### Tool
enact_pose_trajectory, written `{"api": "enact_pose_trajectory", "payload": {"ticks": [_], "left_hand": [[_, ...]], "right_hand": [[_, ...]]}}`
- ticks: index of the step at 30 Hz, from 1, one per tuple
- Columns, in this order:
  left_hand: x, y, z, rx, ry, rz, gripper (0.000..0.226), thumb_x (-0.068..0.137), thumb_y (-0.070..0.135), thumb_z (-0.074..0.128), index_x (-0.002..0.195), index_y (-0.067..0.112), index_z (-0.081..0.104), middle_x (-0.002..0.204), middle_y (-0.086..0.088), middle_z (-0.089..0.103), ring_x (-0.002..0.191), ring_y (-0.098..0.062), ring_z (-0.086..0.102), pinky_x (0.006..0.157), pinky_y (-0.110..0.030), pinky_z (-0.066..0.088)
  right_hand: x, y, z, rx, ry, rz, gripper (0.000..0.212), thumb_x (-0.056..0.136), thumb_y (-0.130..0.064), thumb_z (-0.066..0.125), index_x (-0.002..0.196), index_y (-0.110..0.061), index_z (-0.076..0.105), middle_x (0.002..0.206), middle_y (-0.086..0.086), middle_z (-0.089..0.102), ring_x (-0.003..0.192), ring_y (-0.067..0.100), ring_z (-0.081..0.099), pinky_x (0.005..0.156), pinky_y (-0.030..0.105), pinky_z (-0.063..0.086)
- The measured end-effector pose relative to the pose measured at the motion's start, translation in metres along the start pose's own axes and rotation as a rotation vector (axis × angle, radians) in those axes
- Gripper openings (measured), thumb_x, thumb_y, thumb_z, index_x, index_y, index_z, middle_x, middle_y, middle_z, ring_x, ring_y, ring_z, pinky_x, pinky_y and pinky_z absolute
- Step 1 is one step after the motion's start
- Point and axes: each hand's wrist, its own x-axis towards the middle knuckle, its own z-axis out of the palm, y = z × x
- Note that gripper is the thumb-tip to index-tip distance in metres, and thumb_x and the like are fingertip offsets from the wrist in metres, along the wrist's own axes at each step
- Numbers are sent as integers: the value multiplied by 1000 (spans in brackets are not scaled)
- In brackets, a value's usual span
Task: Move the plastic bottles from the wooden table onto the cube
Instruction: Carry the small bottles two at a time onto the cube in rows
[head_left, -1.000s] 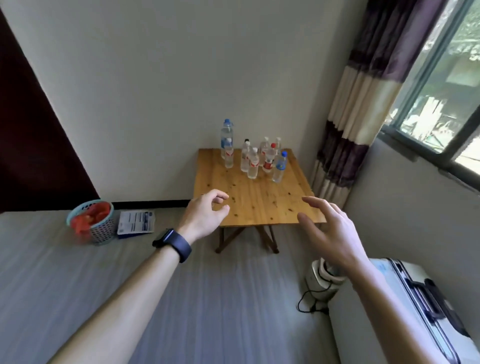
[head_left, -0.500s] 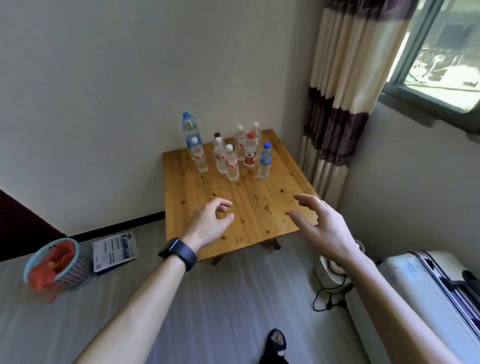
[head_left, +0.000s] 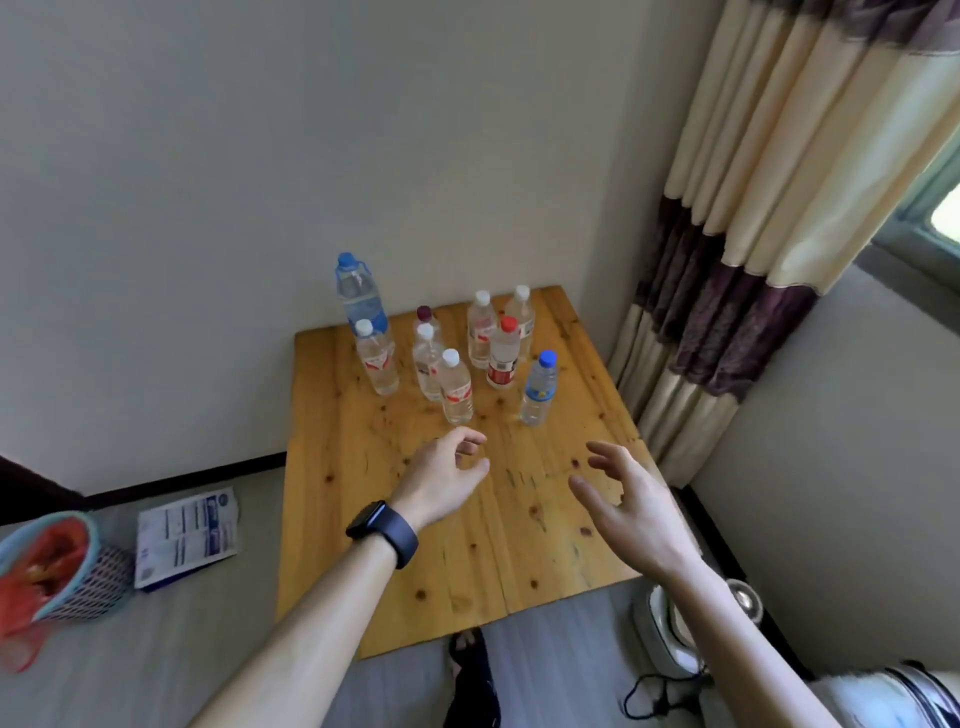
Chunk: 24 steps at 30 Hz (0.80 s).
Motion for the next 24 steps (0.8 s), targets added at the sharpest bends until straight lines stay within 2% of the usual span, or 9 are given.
{"api": "enact_pose_trajectory", "payload": {"ticks": [2, 6, 10, 13, 17, 20, 22, 24], "left_hand": [[40, -3, 2, -31, -22, -14, 28, 94, 34, 65, 121, 29, 60, 116, 8, 64, 108, -13, 61, 95, -39, 53], [119, -2, 5, -109, -64, -23, 26, 93, 31, 66, 119, 27, 61, 113, 7, 64, 107, -13, 62, 96, -37, 52], [190, -1, 7, -125, -118, -43, 35, 95, 32, 64, 128, 23, 57, 122, 3, 64, 107, -14, 62, 95, -35, 53], [231, 0, 11, -165, -126, -118, 43, 95, 33, 64, 134, 23, 50, 128, 2, 60, 109, -17, 61, 89, -33, 53], [276, -3, 18, -145, -115, -156, 60, 93, 29, 68, 144, 21, 37, 134, 4, 54, 115, -18, 57, 91, -33, 49], [309, -7, 24, -109, -46, -171, 72, 90, 24, 71, 150, 20, 30, 129, 5, 53, 116, -18, 55, 86, -26, 41], [329, -8, 30, -68, -5, -185, 82, 87, 29, 74, 153, 23, 27, 135, 1, 55, 121, -23, 55, 88, -27, 43], [347, -11, 40, -22, -6, -211, 90, 83, 32, 77, 155, 27, 24, 139, -3, 55, 126, -26, 53, 96, -32, 46]], "right_hand": [[31, 1, 4, -28, -11, 19, 51, 95, -48, 61, 140, -29, 50, 129, -7, 63, 121, 8, 55, 92, 24, 41], [97, 0, 11, -85, -30, 72, 51, 94, -50, 60, 140, -31, 47, 133, -7, 60, 110, 5, 55, 96, 30, 46], [158, 5, 15, -127, -18, 137, 54, 93, -52, 59, 141, -32, 46, 133, -9, 60, 126, 11, 53, 105, 36, 44], [196, 19, 25, -111, -35, 216, 57, 92, -53, 61, 141, -29, 46, 135, -6, 59, 125, 12, 53, 104, 35, 45], [241, 42, 49, -189, -106, 317, 72, 91, -57, 61, 149, -22, 38, 145, 2, 48, 133, 21, 46, 105, 34, 40], [273, 60, 70, -157, -134, 370, 90, 80, -76, 58, 151, -29, 27, 146, 5, 41, 130, 33, 51, 103, 45, 47], [295, 71, 83, -97, -139, 395, 98, 75, -78, 62, 153, -32, 24, 150, 7, 38, 136, 32, 43, 105, 49, 45], [311, 81, 92, -8, -157, 411, 98, 75, -73, 69, 155, -37, 25, 153, 8, 37, 142, 28, 35, 110, 46, 40]]}}
